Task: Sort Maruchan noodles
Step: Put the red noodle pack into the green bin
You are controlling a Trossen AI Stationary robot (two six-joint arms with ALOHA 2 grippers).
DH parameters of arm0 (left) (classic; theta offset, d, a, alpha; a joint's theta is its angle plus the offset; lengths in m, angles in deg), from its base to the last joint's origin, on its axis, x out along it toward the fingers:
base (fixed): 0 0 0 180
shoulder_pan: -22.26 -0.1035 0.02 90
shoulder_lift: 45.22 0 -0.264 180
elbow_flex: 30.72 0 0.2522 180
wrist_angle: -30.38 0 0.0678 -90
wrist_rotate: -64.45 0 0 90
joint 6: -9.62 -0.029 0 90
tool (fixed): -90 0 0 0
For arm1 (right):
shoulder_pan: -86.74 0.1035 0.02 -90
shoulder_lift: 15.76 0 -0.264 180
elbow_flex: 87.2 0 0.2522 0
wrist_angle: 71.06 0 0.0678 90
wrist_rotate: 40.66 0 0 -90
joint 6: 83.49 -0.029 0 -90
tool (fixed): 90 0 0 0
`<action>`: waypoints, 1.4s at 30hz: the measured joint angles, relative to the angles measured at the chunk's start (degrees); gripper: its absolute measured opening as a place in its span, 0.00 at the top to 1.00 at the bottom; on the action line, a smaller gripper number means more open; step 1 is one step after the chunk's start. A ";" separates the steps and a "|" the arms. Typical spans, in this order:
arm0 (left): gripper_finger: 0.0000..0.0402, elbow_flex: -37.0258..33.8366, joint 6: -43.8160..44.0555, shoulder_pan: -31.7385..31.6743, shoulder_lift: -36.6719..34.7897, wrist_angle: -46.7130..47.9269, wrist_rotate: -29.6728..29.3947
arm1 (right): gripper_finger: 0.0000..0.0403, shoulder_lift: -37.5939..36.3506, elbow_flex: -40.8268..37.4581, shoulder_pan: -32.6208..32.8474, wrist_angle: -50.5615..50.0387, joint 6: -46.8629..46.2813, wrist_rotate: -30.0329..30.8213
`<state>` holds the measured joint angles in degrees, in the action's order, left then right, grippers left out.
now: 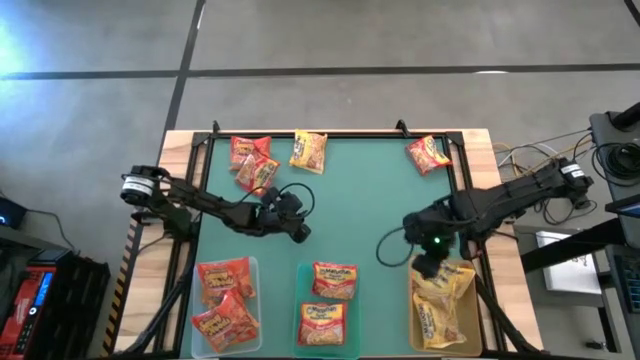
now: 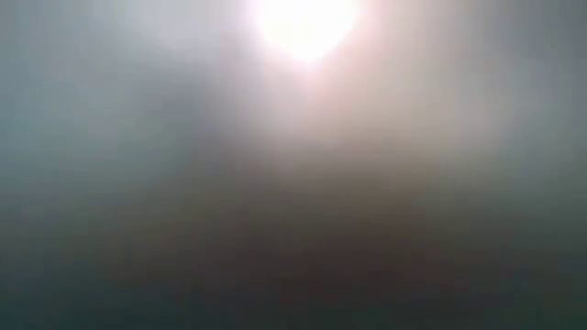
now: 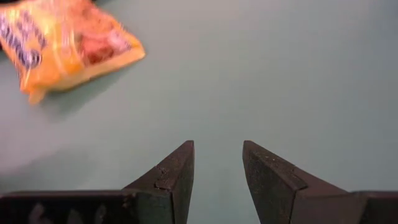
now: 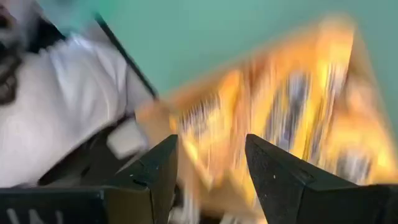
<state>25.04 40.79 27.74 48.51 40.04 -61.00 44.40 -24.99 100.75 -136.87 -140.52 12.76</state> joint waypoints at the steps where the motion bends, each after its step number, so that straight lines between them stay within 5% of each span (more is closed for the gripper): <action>1: 0.70 0.40 -1.04 0.00 -0.02 0.03 -0.05 | 0.56 0.00 0.00 -1.20 1.82 2.47 2.13; 6: 0.70 2.12 -4.89 -0.30 -0.09 0.47 -0.08 | 0.56 0.00 0.00 -6.92 5.42 14.43 19.53; 12: 0.70 7.00 -8.63 -2.46 -0.13 5.74 -0.06 | 0.56 0.00 0.00 -13.82 7.13 20.06 32.20; 18: 0.70 12.24 -9.35 -5.53 -0.13 15.47 -0.05 | 0.56 0.00 0.00 -18.06 8.43 22.93 51.24; 32: 0.70 12.74 -11.20 -18.86 -1.74 33.06 3.18 | 0.56 0.08 0.00 -30.13 15.86 34.09 49.35; 42: 0.70 11.48 -10.44 -33.75 -2.38 38.16 3.73 | 0.56 5.14 0.00 -31.93 21.48 39.41 50.68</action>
<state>36.52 30.35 -6.01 46.13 78.20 -57.27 49.55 -24.99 68.82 -115.40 -101.11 63.44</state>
